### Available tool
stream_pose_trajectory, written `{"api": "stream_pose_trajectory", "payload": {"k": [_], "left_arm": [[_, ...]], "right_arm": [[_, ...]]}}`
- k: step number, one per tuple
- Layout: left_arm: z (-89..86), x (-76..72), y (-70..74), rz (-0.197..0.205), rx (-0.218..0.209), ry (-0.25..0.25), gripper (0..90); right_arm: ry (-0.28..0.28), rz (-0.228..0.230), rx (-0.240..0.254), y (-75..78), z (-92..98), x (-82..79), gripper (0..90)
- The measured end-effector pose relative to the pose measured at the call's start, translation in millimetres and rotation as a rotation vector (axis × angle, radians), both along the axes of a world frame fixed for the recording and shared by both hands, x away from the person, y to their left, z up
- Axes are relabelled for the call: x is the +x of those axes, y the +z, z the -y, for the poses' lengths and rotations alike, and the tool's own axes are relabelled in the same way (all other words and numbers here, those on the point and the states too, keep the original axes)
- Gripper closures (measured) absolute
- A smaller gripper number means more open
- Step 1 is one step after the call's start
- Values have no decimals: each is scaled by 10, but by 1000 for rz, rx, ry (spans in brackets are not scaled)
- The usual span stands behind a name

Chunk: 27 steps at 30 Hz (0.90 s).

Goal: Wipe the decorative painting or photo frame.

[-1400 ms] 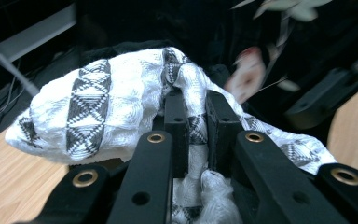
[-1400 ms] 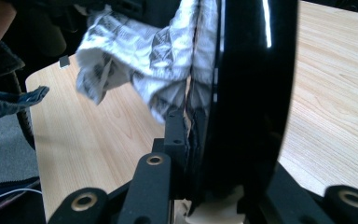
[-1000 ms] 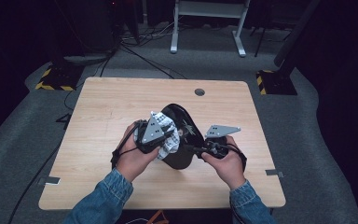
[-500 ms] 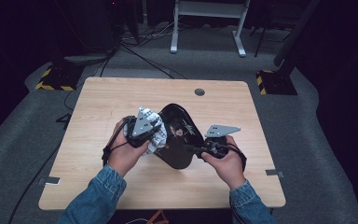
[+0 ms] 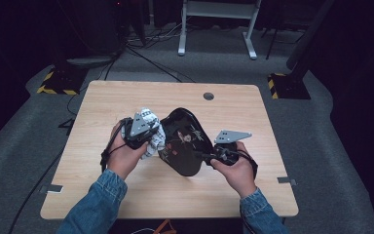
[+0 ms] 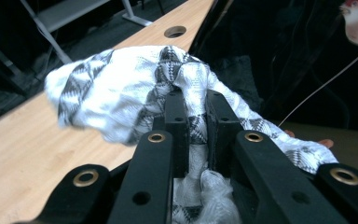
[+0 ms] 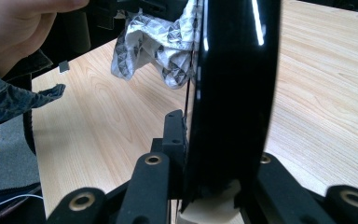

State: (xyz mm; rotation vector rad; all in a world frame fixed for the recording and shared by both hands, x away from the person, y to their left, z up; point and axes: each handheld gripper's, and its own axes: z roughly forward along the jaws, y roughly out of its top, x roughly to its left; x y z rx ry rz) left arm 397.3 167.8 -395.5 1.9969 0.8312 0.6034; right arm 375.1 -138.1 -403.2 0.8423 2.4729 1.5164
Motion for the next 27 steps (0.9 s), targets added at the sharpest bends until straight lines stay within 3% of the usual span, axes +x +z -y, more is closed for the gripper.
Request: {"api": "stream_pose_trajectory", "payload": {"k": [1, 2, 6, 12, 15, 17, 22, 27], "left_arm": [[0, 0, 0, 0, 0, 0, 817], [16, -20, 17, -2, -32, -16, 817], [182, -108, 56, 42, 27, -53, 816], [407, -228, 102, 64, 46, -122, 816], [479, -279, 101, 45, 17, -157, 814], [547, -325, 94, 47, 24, -180, 814], [666, -403, 61, 64, 53, -210, 814], [625, -382, 39, 71, 64, -204, 816]], "right_arm": [[0, 0, 0, 0, 0, 0, 786], [0, 4, -5, 3, -1, -3, 789], [-3, 2, -4, 6, -9, -3, 788], [-10, 5, -12, 6, 4, -4, 789], [-11, 4, -11, 5, 6, -7, 790], [-12, 6, -12, 6, 4, -11, 791], [-16, 0, -9, 5, 18, -5, 795], [-16, -2, -4, 3, 17, -4, 796]]}}
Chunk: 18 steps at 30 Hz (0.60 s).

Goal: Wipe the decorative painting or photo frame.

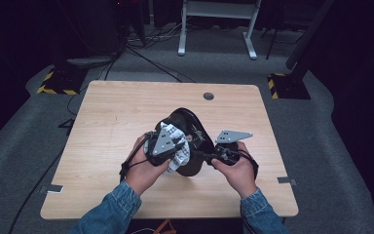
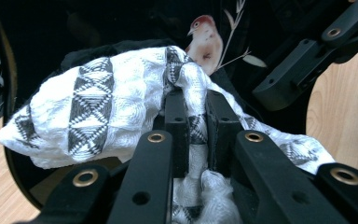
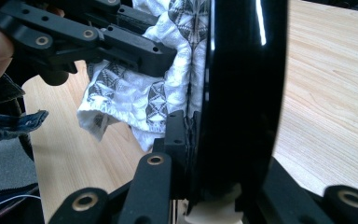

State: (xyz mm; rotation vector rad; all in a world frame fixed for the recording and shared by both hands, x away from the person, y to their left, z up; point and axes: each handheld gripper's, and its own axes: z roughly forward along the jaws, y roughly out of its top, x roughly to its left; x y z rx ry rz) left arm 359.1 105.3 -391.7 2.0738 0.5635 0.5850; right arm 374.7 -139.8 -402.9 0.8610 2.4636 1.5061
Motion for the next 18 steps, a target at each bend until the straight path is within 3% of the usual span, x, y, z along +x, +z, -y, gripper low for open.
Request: {"api": "stream_pose_trajectory", "payload": {"k": [9, 18], "left_arm": [[-177, 121, -45, -18, 17, 73, 816], [-404, 282, -107, -50, -14, 148, 817]], "right_arm": [[-1, -9, 4, 4, 10, 0, 792], [1, -12, 7, 9, 15, -2, 787]]}}
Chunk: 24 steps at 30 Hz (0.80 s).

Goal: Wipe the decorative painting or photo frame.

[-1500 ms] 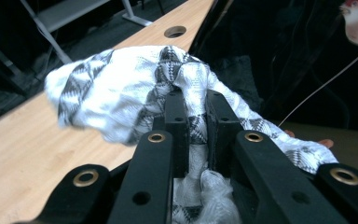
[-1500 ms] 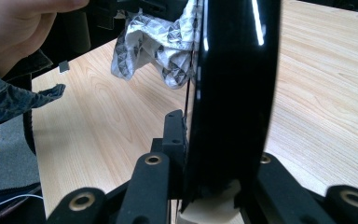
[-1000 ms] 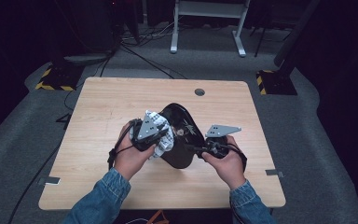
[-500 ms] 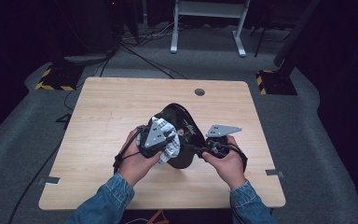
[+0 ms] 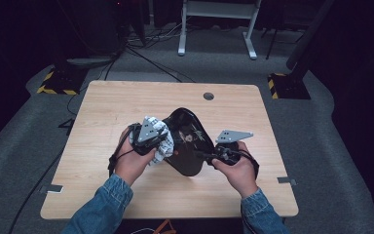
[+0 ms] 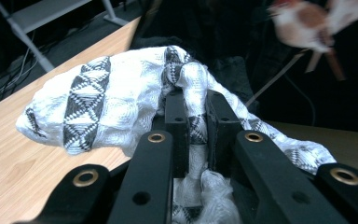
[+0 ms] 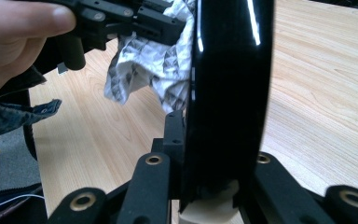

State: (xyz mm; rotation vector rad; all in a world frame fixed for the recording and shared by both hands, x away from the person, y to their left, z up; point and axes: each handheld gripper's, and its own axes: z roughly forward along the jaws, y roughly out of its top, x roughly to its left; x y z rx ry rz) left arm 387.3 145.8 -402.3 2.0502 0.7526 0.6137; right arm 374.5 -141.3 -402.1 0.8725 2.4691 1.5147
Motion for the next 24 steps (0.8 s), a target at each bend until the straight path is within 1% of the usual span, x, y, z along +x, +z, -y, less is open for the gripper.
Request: {"api": "stream_pose_trajectory", "payload": {"k": [3, 7, 8, 11, 13, 16, 19, 24], "left_arm": [[-73, 32, -22, -3, -12, 28, 817], [-155, 72, -53, -7, -14, 57, 817], [-168, 80, -60, -10, -20, 60, 817], [-201, 94, -75, -5, -4, 80, 816], [-211, 88, -92, -17, -23, 84, 816], [-185, 56, -117, -27, -24, 74, 816], [-117, 10, -127, -22, -4, 59, 816], [40, -91, -141, -23, 5, 5, 816]], "right_arm": [[2, 1, -1, 0, 1, 0, 787], [6, 3, -1, 2, -1, -3, 787], [7, 4, -1, 1, -2, -2, 786], [10, 7, 1, 1, -8, -1, 784], [9, 9, 0, 3, -14, -4, 784], [9, 11, 1, 9, -22, -7, 785], [8, 11, 3, 9, -25, -8, 785], [4, 11, 1, 11, -23, -7, 785]]}}
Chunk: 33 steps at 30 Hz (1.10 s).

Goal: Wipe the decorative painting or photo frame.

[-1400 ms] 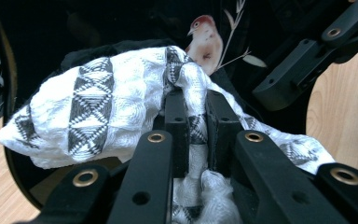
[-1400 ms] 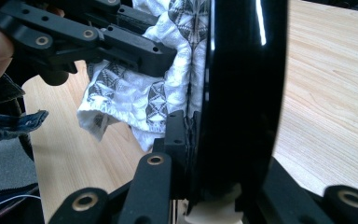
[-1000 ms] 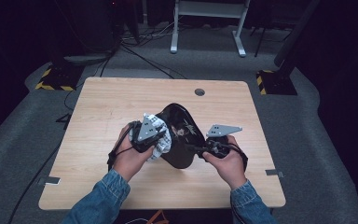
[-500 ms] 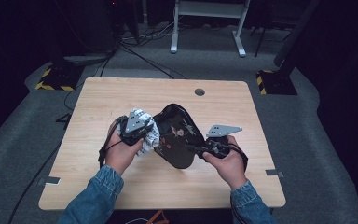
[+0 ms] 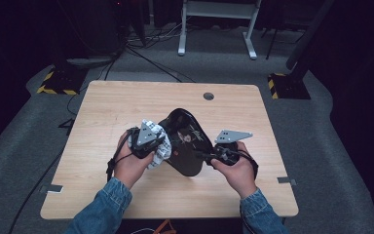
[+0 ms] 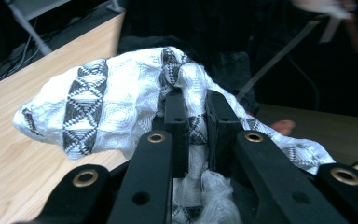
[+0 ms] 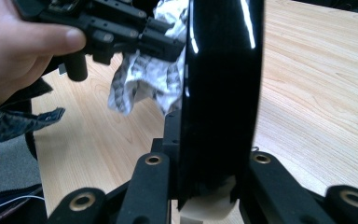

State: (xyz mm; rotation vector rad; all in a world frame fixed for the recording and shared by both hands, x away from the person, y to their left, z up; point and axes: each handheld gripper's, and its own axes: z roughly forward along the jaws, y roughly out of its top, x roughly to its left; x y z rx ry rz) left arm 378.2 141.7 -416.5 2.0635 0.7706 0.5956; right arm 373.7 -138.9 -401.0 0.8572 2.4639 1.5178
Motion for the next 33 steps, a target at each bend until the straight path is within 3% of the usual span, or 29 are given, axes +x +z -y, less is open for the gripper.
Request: {"api": "stream_pose_trajectory", "payload": {"k": [16, 22, 28, 33], "left_arm": [[410, -234, -11, 6, 10, -130, 813], [415, -220, -19, 7, 7, -131, 814], [324, -148, -55, -16, 26, -92, 814], [231, -88, -87, -31, 18, -60, 813]], "right_arm": [[-24, 4, 4, 1, 30, 13, 801], [-27, 0, 2, 7, 47, 21, 804], [-19, -10, -1, 19, 85, 31, 804], [-11, -16, 0, 24, 109, 31, 803]]}}
